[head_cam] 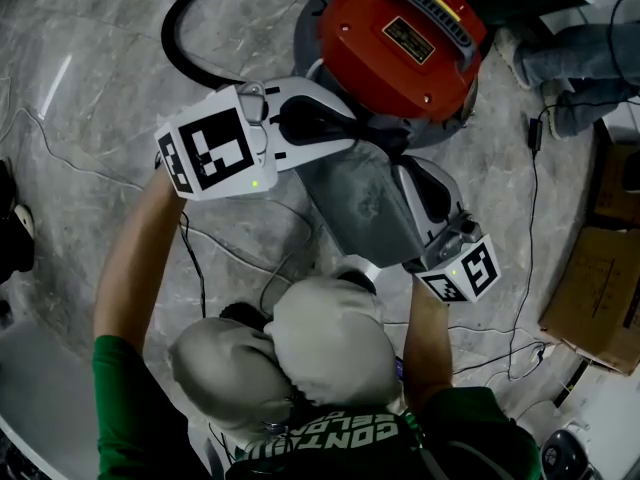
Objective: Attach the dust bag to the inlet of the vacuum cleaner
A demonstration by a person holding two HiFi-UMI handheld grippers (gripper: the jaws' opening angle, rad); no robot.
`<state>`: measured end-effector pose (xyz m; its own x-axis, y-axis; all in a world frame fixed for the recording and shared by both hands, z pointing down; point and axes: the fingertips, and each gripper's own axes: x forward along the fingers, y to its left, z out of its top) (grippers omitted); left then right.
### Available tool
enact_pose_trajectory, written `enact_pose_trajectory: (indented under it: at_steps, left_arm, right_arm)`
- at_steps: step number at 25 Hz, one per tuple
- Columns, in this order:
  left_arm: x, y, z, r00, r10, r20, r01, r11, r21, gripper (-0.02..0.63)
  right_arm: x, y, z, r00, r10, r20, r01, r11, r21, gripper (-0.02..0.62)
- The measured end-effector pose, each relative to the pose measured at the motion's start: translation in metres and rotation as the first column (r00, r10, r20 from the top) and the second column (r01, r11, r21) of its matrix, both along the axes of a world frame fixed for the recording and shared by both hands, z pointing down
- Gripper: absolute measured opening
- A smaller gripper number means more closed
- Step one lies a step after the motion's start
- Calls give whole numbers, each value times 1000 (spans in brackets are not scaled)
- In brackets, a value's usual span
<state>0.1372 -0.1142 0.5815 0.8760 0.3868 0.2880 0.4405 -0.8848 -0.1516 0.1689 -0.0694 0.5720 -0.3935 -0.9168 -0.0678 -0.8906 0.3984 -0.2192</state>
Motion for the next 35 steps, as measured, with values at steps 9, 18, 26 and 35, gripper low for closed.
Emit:
enact_pose_trajectory:
  at_steps: [9,18,26,35]
  left_arm:
    - [-2,0,1,999,-31,-12,31,1000,-5,41]
    - [-5,-3,-7,993,-109,-40,111,993,36,41]
    - [-20,5,-70,986,-163,-25,162,986,-26,41]
    - [-53,21,-226,945,-328,5,321,924,-208,22]
  right_arm:
    - [0,0,1,1000,1,21,-1,1000,16,20]
    - [8,10,-3,998,58,-3,-58,998,-6,20]
    - [12,28,-48,983,145,-110,-160,976,-149,20]
    - [-14,43,-198,983,109,-150,-153,934,-324,18]
